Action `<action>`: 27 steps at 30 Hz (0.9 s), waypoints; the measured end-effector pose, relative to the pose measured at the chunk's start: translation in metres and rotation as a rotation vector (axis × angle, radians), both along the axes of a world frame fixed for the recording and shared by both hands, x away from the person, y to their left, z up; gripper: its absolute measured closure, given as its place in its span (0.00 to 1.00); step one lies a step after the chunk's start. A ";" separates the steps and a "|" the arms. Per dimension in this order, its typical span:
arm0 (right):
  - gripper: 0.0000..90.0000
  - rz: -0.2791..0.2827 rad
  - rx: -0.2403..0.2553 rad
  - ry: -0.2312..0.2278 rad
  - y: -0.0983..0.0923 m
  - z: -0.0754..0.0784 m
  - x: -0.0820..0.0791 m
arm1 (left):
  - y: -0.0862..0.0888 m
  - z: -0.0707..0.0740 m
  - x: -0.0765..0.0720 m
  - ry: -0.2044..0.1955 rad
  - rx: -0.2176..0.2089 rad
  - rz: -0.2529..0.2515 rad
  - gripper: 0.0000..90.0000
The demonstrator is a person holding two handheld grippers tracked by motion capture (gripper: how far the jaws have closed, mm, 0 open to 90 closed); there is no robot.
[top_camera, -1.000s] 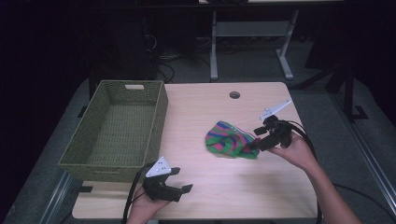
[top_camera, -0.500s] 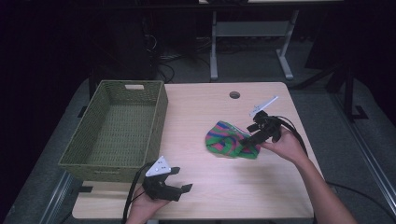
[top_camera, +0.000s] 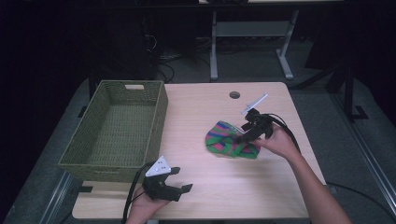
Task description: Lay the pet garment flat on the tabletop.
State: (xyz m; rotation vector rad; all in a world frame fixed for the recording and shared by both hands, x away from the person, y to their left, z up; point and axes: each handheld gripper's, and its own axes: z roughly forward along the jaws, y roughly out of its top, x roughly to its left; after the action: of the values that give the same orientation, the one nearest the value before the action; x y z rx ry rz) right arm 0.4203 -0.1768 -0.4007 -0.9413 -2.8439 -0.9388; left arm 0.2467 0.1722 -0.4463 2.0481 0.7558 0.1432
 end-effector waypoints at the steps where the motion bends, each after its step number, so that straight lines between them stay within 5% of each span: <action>1: 0.24 0.000 -0.002 -0.001 0.001 -0.001 0.001 | 0.000 0.000 0.000 0.002 -0.004 0.002 0.23; 27: 0.34 -0.029 -0.116 0.009 0.014 -0.030 0.017 | 0.001 0.000 0.001 0.000 -0.006 -0.003 0.23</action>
State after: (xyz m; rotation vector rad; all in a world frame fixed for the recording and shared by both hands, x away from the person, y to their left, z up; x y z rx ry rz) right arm 0.4373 -0.1629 -0.4310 -0.9971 -2.9119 -0.7775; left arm 0.2473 0.1732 -0.4461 2.0439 0.7525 0.1393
